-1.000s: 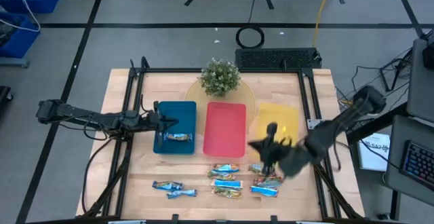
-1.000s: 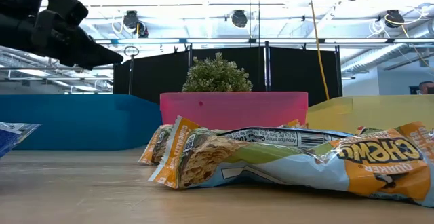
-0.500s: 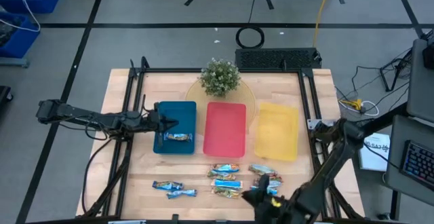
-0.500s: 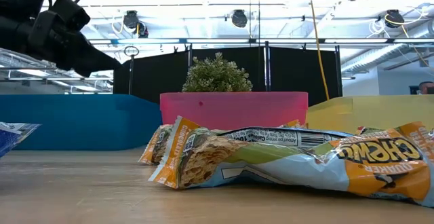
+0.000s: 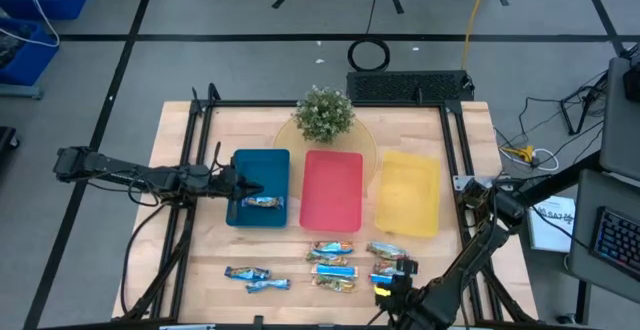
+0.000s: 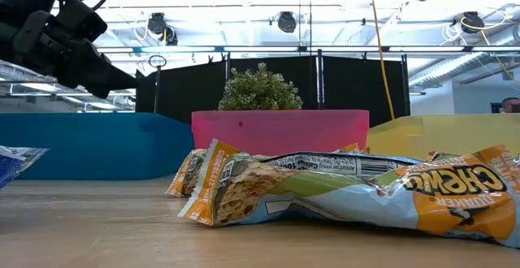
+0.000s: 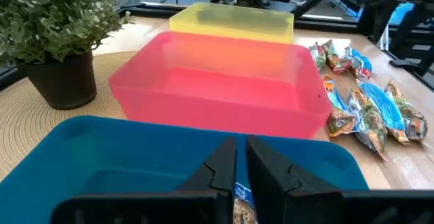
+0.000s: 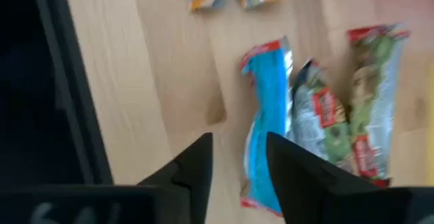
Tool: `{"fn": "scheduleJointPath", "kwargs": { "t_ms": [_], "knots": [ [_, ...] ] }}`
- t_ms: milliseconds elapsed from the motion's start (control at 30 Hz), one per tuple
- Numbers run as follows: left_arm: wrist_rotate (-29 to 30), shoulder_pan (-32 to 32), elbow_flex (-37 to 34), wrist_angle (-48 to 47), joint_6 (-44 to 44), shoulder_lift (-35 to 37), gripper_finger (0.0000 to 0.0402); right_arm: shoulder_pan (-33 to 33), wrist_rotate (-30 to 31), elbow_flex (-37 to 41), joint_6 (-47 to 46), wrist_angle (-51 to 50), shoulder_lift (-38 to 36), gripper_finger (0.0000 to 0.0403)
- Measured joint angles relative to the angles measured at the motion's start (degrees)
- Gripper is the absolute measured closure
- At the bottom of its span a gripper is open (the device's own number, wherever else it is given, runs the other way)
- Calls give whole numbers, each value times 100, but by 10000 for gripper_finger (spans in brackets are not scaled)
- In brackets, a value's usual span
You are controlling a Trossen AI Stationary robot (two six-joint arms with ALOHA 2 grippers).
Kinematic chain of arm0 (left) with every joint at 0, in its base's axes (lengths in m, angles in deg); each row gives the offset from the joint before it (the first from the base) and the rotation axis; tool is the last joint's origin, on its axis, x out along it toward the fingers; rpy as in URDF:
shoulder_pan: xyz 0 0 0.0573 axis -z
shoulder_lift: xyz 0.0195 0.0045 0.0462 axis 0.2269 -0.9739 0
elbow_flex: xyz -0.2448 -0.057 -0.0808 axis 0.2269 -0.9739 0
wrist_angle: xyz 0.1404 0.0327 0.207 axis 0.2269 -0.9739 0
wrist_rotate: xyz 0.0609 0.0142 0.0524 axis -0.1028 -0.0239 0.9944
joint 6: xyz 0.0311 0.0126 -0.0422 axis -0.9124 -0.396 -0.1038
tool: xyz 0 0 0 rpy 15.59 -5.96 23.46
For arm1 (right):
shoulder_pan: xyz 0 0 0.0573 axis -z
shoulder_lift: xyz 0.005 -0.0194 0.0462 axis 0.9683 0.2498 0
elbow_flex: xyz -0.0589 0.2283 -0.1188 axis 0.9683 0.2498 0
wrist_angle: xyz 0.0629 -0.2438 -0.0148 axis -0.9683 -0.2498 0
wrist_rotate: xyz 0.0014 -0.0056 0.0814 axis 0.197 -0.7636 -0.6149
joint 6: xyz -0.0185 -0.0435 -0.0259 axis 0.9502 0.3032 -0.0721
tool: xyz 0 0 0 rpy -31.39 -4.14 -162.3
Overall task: Pick and place Granola Bars by type
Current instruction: Put the bottom red granola bar into the yellow bin
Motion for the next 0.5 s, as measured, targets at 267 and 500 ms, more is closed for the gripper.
{"fn": "scheduleJointPath", "kwargs": {
  "t_ms": [267,500],
  "knots": [
    [-1,0,-2,67,-220,0,362,31,-160,623,55,280,-3,217],
    [1,0,-2,220,-439,2,362,58,-6,1429,-69,845,-12,213]
  ]
}}
